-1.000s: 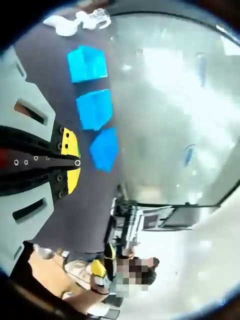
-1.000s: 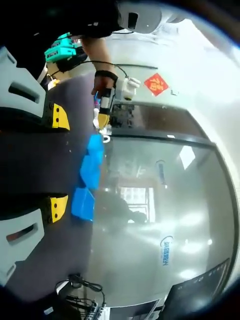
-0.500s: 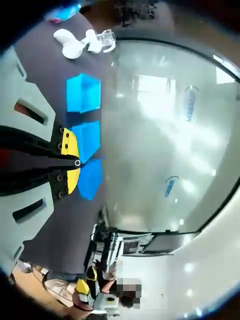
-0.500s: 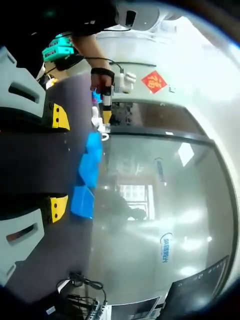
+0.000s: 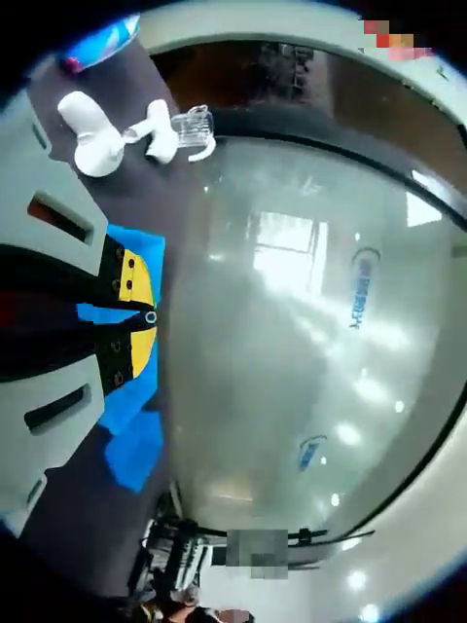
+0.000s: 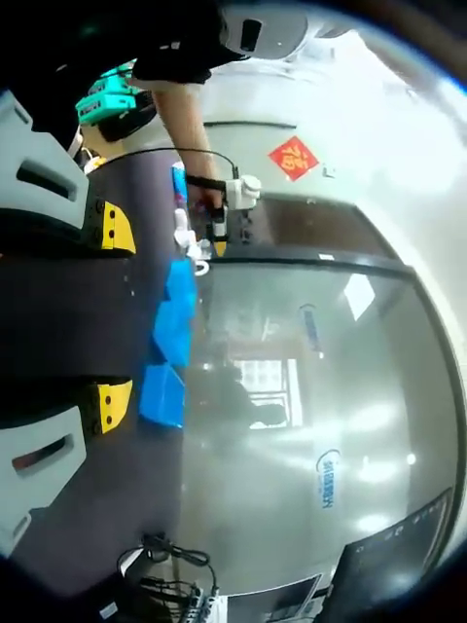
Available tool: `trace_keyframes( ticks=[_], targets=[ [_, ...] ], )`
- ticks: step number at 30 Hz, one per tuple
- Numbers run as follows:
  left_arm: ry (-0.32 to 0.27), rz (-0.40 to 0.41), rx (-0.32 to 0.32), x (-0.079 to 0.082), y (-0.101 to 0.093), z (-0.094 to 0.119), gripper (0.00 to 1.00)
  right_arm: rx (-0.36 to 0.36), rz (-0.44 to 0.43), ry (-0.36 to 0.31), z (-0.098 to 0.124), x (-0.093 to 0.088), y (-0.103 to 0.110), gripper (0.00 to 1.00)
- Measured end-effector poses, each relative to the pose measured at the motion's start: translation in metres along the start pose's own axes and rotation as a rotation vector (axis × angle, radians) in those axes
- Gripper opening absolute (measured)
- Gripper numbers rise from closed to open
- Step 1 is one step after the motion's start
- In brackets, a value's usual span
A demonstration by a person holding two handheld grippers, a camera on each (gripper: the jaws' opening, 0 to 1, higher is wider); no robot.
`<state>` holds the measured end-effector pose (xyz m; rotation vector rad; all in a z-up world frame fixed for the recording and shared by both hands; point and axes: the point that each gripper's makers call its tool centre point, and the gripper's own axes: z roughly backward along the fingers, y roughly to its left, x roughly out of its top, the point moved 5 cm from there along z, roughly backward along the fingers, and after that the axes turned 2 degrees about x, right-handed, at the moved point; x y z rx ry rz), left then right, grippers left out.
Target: Sort the screws, nuts, and washers into the corresponding bins
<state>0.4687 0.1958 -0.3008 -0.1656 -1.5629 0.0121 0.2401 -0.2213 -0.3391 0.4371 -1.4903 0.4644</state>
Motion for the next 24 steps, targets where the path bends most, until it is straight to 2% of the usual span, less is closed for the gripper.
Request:
trace_keyframes(
  ticks=[4,6,10,11,19,24],
  targets=[
    [-0.003,-0.019,-0.007,0.007,0.002,-0.029,0.04,-0.001,-0.001,0.002,-0.002,0.0,-0.001,0.44],
    [-0.006,-0.051,-0.02,0.011,-0.009,-0.033,0.04,0.0,0.0,0.004,-0.003,-0.001,-0.001,0.44],
    [-0.006,-0.063,-0.035,0.017,-0.012,-0.059,0.04,0.003,-0.001,0.002,-0.005,0.001,0.0,0.44],
    [-0.005,-0.068,-0.036,0.016,-0.019,-0.059,0.04,0.003,-0.001,0.001,-0.005,0.001,0.0,0.44],
    [0.052,-0.056,-0.014,0.01,-0.012,-0.091,0.04,-0.002,-0.004,0.005,-0.004,0.0,-0.002,0.44],
    [0.092,-0.126,0.01,-0.001,-0.008,-0.1,0.04,0.002,-0.006,0.005,-0.005,0.001,-0.001,0.43]
  ],
)
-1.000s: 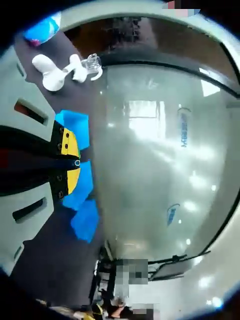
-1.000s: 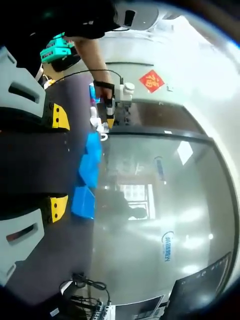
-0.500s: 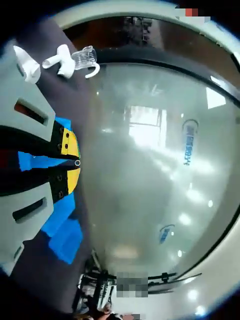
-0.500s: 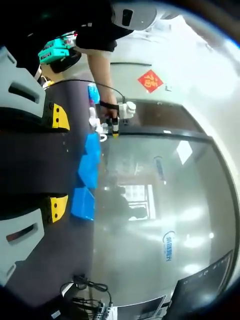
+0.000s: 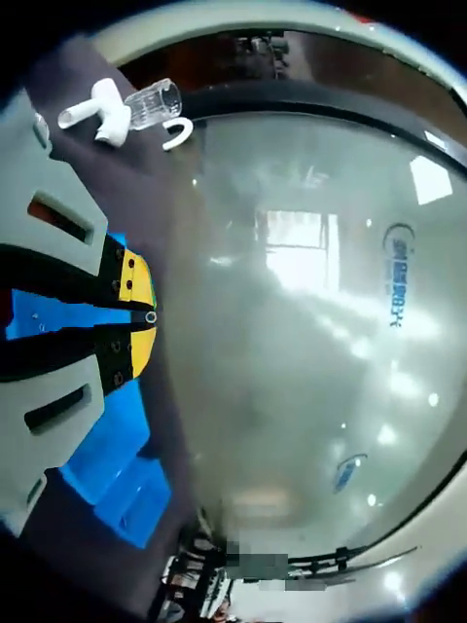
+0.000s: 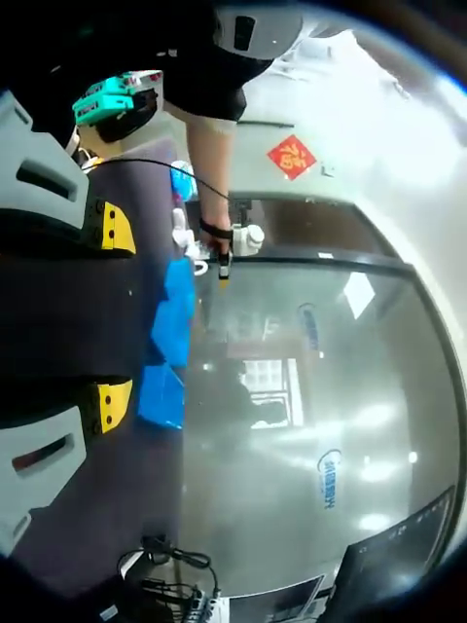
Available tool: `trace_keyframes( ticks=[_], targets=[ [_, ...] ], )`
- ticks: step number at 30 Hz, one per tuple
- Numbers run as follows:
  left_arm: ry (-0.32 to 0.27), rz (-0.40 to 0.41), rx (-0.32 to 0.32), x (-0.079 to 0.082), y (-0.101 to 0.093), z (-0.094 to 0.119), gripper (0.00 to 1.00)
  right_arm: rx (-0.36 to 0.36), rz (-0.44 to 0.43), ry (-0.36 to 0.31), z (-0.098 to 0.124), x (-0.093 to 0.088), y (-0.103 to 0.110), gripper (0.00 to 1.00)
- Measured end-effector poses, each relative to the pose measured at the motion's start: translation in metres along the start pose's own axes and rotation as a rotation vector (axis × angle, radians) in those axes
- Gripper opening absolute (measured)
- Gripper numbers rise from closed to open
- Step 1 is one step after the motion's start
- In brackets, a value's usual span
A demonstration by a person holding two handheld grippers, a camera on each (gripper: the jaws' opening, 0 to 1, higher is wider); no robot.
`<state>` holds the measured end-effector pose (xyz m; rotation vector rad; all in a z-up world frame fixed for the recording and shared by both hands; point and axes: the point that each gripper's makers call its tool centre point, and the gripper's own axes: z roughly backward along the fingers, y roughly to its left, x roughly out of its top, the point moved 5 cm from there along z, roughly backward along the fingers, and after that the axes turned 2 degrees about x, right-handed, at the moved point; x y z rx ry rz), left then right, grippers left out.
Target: Sort the screws, nuts, and washers into the corresponding bins
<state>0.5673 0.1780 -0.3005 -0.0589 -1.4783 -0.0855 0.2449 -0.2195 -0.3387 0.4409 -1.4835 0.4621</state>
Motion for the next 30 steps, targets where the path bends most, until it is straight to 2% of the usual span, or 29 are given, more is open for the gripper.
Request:
trace_keyframes(
  ticks=[6,8,10,13,15,22,30],
  targets=[
    [0.026,0.032,0.011,-0.009,0.006,-0.004,0.04,0.006,-0.001,-0.001,0.0,0.001,0.002,0.43],
    [0.031,0.012,0.011,-0.011,0.005,-0.003,0.06,0.011,-0.003,0.0,0.001,0.001,0.002,0.43],
    [0.036,-0.004,0.007,-0.013,0.003,-0.001,0.1,0.015,-0.013,-0.006,0.002,0.001,0.002,0.43],
    [0.054,-0.013,-0.011,-0.016,-0.001,0.003,0.22,0.013,-0.013,-0.006,0.002,0.001,0.002,0.43],
    [0.063,-0.026,-0.02,-0.017,-0.003,0.004,0.24,0.016,-0.012,-0.005,0.002,0.001,0.003,0.43],
    [0.04,-0.028,-0.06,-0.014,-0.004,0.024,0.31,0.023,-0.01,-0.012,0.001,0.003,0.004,0.43],
    [0.005,-0.019,-0.156,-0.017,-0.018,0.064,0.33,0.042,0.0,-0.012,-0.005,0.005,0.01,0.43]
  ],
)
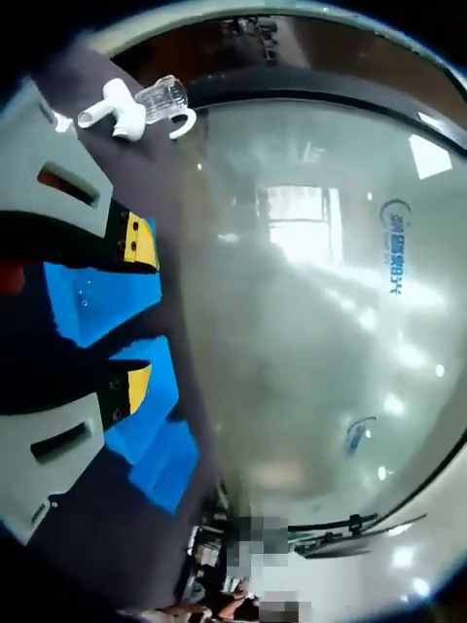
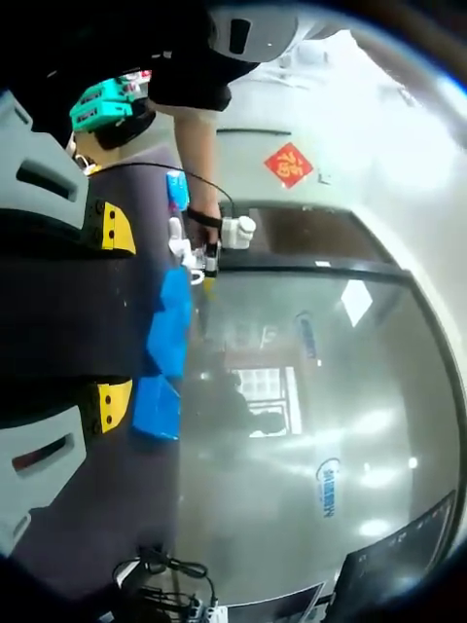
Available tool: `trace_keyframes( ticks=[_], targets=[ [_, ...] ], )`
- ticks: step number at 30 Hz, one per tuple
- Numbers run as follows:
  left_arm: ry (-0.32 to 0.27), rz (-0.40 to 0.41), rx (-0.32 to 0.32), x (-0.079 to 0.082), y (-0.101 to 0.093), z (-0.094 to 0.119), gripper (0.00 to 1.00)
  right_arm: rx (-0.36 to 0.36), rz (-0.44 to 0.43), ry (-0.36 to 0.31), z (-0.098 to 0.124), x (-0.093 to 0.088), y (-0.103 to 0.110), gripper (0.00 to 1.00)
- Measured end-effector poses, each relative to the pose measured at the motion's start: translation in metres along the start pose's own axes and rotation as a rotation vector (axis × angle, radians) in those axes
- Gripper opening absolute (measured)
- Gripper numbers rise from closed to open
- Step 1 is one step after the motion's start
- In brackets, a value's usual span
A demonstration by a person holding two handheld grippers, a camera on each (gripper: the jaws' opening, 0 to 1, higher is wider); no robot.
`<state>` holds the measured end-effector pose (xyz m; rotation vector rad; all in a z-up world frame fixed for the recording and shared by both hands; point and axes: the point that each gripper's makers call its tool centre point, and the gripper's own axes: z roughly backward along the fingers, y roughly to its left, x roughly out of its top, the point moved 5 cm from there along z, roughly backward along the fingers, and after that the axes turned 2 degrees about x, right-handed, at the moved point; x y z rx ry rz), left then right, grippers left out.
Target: Sort the screws, nuts, and washers into the corresponding bins
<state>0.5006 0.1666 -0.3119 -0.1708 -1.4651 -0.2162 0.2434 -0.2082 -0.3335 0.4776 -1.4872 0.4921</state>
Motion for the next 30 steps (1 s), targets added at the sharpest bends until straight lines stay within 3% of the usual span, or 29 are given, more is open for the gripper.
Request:
trace_keyframes(
  ticks=[11,14,16,21,30],
  targets=[
    [-0.055,0.004,-0.074,-0.014,-0.025,0.072,0.35,0.016,0.01,-0.003,-0.005,0.003,0.005,0.43],
    [-0.048,-0.018,-0.135,-0.019,-0.037,0.094,0.35,0.014,0.016,0.003,-0.006,0.003,0.005,0.43],
    [-0.073,0.02,-0.202,-0.02,-0.046,0.112,0.35,0.012,0.021,0.004,-0.006,0.004,0.004,0.43],
    [-0.06,0.021,-0.271,-0.034,-0.043,0.138,0.38,0.009,0.025,0.005,-0.008,0.005,0.003,0.43],
    [-0.03,0.016,-0.32,-0.053,-0.024,0.172,0.42,0.019,0.034,0.012,-0.012,0.006,0.007,0.44]
  ],
)
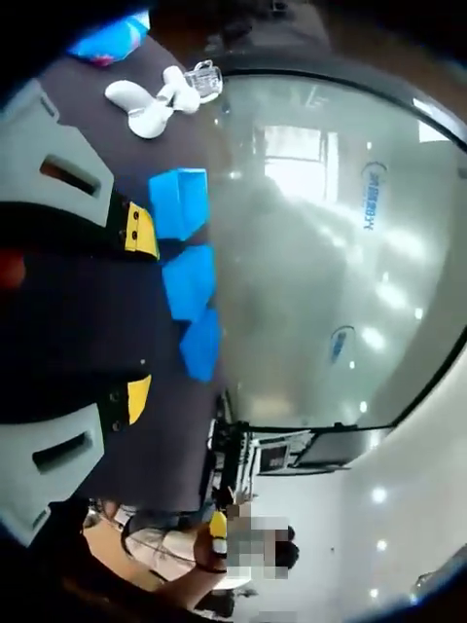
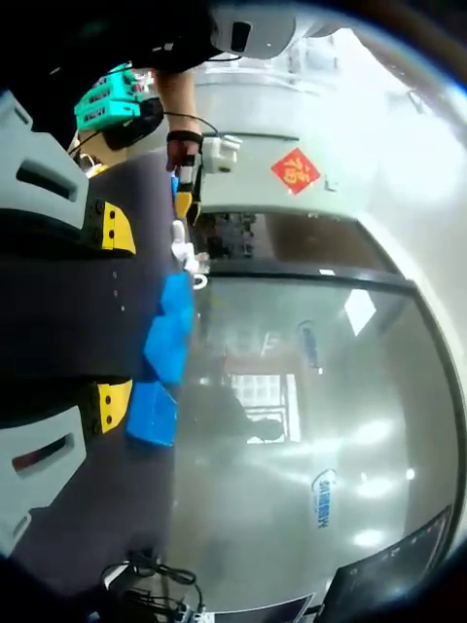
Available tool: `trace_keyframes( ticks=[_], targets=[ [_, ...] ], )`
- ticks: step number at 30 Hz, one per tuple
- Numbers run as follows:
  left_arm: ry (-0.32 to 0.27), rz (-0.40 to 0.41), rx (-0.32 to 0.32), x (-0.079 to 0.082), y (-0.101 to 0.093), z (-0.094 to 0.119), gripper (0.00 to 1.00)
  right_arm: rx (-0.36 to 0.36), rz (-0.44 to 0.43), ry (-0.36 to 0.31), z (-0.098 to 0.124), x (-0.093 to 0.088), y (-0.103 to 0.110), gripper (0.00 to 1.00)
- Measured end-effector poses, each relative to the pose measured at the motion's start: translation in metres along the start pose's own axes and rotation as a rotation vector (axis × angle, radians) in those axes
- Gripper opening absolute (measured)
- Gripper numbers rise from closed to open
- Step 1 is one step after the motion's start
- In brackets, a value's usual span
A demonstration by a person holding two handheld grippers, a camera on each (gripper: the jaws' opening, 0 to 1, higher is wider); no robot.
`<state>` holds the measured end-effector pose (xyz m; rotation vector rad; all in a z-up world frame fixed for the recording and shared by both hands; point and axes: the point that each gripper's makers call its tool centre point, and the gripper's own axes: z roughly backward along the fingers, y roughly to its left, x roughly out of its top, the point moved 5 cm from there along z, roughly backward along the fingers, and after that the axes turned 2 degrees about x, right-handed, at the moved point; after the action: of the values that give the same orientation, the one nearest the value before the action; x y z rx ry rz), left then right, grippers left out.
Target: Sort the screws, nuts, and washers into the corresponding bins
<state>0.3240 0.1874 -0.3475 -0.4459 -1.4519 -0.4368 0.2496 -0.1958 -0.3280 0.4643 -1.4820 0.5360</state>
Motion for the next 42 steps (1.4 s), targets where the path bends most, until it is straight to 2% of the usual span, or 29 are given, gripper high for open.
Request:
trace_keyframes(
  ticks=[9,18,24,28,33,42],
  targets=[
    [0.037,-0.044,-0.119,0.002,-0.015,0.025,0.46,-0.005,0.002,0.007,-0.002,-0.001,-0.002,0.44],
    [0.09,-0.074,-0.175,-0.001,-0.024,0.017,0.47,0.007,-0.001,0.015,-0.006,-0.005,0.001,0.44],
    [0.17,-0.1,-0.202,-0.004,-0.033,-0.003,0.47,0.015,0.01,0.042,-0.006,-0.009,0.003,0.44],
    [0.192,-0.107,-0.22,-0.001,-0.038,-0.021,0.47,0.017,0.019,0.06,-0.009,-0.015,0.006,0.44],
    [0.226,-0.134,-0.251,0.001,-0.045,-0.049,0.47,0.03,0.027,0.077,-0.01,-0.019,0.01,0.44],
    [0.333,-0.201,-0.297,-0.005,-0.057,-0.106,0.47,0.026,0.023,0.084,-0.006,-0.023,0.009,0.44]
  ],
)
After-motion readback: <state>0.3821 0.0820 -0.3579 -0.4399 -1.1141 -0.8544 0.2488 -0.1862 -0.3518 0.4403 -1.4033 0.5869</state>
